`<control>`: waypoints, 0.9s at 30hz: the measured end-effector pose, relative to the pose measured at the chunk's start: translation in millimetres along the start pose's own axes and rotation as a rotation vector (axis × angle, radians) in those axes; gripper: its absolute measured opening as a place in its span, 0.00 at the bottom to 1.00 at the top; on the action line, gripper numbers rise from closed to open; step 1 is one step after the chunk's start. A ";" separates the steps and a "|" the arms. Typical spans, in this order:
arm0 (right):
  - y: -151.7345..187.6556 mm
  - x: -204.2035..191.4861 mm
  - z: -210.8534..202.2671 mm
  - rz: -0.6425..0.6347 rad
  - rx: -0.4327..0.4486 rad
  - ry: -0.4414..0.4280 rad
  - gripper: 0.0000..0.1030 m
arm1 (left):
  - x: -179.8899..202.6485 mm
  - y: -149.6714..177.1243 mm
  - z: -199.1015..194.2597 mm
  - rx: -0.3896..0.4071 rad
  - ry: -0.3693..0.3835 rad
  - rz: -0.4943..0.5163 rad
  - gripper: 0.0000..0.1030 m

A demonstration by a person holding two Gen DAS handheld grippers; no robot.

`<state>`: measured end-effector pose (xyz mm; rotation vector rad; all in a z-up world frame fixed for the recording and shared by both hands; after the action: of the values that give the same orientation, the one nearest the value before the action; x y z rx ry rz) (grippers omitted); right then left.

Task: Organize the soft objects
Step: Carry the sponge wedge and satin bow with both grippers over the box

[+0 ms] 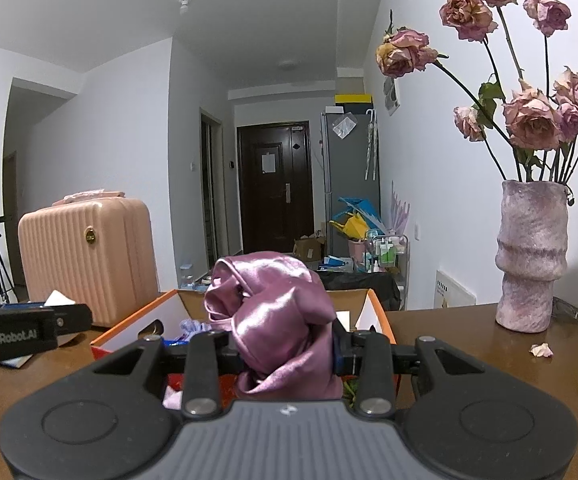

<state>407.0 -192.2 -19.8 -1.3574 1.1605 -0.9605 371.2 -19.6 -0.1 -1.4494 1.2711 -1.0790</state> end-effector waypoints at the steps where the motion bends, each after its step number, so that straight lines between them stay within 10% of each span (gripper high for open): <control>1: -0.7 0.8 2.9 -0.002 0.001 0.001 0.34 | 1.0 -0.1 2.1 0.001 0.001 0.000 0.33; 27: -10.8 11.7 62.4 -0.031 0.011 0.018 0.34 | 19.5 -15.0 68.6 0.014 -0.011 -0.023 0.33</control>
<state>471.3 -190.9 -17.1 -1.3640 1.1486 -1.0016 442.9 -32.6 0.7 -1.4604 1.2401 -1.0917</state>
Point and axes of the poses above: each gripper's, at about its wrist camera, not at the fingertips, and z roughly the way its jaws point, x to its right, y to its underside, the point moved 7 cm from there along z, roughly the way its jaws point, and after that the axes turned 5 degrees about x, right-handed, at the moved point
